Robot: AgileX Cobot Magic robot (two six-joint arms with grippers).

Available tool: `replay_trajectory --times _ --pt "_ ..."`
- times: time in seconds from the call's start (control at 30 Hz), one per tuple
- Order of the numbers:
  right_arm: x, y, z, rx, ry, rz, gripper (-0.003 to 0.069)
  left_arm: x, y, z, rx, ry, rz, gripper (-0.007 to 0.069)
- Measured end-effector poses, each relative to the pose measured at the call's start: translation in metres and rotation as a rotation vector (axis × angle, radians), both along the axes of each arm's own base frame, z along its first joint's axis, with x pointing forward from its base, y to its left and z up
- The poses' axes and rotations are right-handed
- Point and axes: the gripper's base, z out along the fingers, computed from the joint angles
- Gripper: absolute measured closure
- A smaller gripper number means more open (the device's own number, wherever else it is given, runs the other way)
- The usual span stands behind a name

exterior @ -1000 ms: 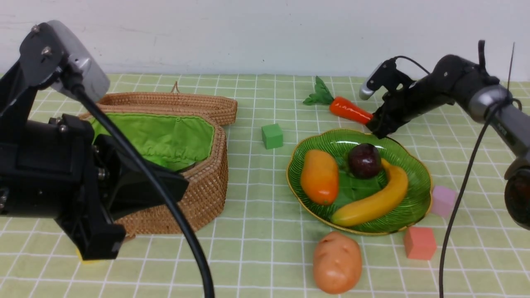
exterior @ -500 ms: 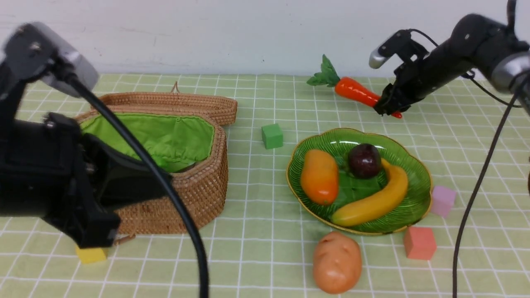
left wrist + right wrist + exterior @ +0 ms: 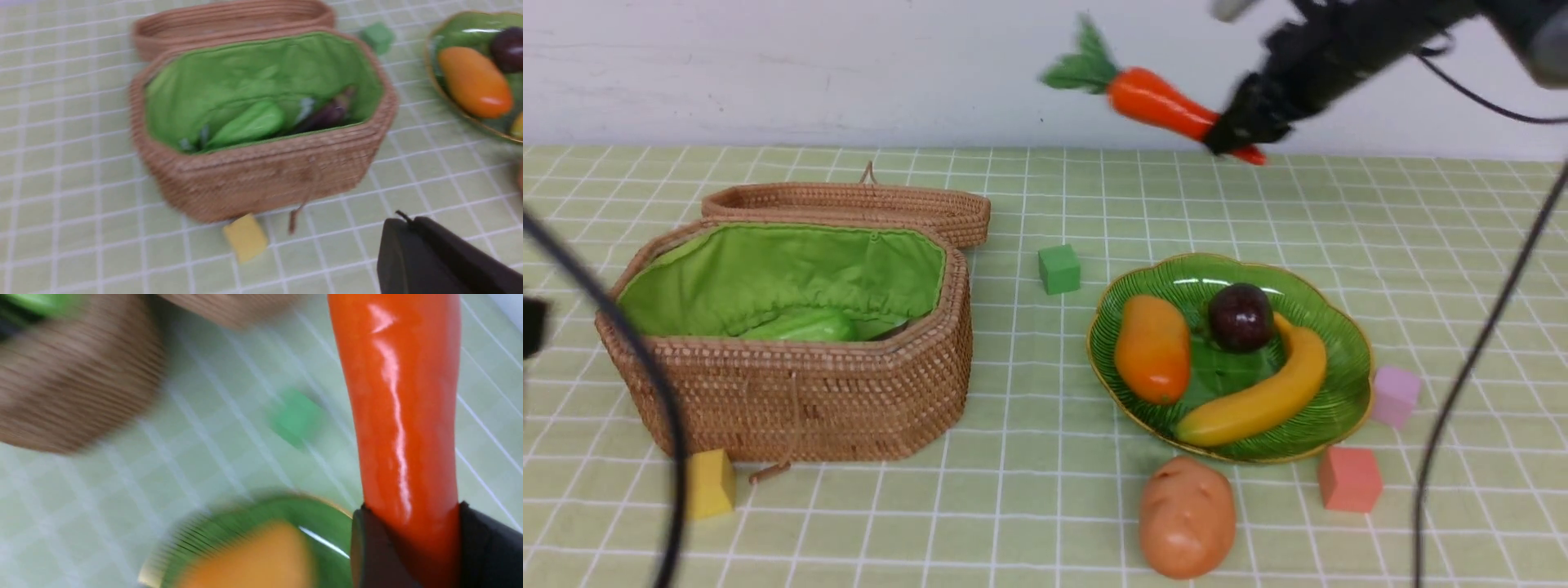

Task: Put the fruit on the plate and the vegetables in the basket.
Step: Use the right arm to grab a carrot and put it into the left basket

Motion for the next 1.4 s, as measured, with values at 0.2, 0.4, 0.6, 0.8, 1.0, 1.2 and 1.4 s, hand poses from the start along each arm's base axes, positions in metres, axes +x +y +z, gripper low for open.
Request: replay_trajectory --times 0.2,0.4,0.6,0.8,1.0,1.2,1.4 --pt "-0.056 0.095 0.025 0.043 -0.022 0.21 0.0409 -0.027 0.012 0.0 0.002 0.025 0.081 0.0637" --pt "-0.102 0.166 0.016 0.035 0.0 0.385 0.0409 -0.046 0.017 -0.007 -0.009 0.002 0.091 0.0637" --pt "-0.109 0.201 -0.018 -0.026 0.012 0.428 0.0409 -0.059 0.019 -0.012 -0.027 -0.041 0.086 0.0637" --pt "-0.087 0.213 -0.054 -0.064 -0.042 0.356 0.0409 -0.061 0.016 -0.011 -0.069 -0.045 0.063 0.0637" --pt "-0.078 0.215 -0.065 -0.066 -0.057 0.298 0.0386 -0.061 0.014 -0.01 -0.074 -0.051 0.041 0.0637" --pt "-0.078 0.214 -0.064 -0.038 -0.004 0.237 0.0113 -0.061 0.013 -0.01 -0.079 -0.05 0.036 0.0637" --pt "-0.091 0.203 -0.04 -0.065 0.049 0.216 -0.0008 -0.061 0.013 -0.01 -0.077 -0.05 0.035 0.0637"
